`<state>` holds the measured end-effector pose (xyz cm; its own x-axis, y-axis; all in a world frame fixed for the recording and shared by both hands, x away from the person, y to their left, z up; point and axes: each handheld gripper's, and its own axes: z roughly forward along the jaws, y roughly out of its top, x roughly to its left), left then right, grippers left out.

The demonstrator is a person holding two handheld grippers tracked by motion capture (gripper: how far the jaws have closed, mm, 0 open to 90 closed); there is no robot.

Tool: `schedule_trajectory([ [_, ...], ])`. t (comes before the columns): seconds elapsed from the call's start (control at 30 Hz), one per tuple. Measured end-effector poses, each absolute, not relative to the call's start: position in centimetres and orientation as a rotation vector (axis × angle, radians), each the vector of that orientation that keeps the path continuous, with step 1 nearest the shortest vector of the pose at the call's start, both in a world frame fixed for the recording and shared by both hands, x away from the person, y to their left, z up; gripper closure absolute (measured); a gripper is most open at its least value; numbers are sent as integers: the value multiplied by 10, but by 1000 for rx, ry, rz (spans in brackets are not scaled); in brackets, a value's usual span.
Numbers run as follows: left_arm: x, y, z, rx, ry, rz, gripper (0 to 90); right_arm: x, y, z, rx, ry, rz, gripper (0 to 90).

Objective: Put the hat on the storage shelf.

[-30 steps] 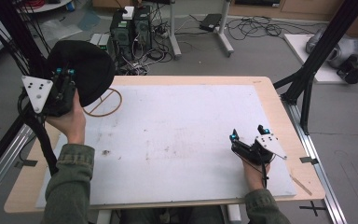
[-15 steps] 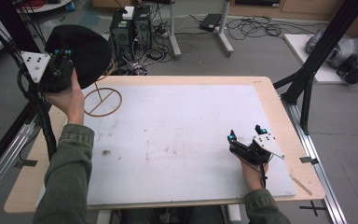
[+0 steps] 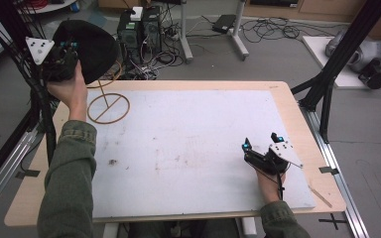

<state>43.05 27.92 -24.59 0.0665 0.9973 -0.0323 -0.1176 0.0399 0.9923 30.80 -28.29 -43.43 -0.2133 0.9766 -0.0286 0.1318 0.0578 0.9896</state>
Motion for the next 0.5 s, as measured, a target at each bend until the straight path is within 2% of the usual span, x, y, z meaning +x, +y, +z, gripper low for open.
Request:
schedule_trajectory([
  [0.5, 442, 281, -257, 1226, 1160, 1142, 870, 307, -283, -434, 1170, 1490, 1271, 55],
])
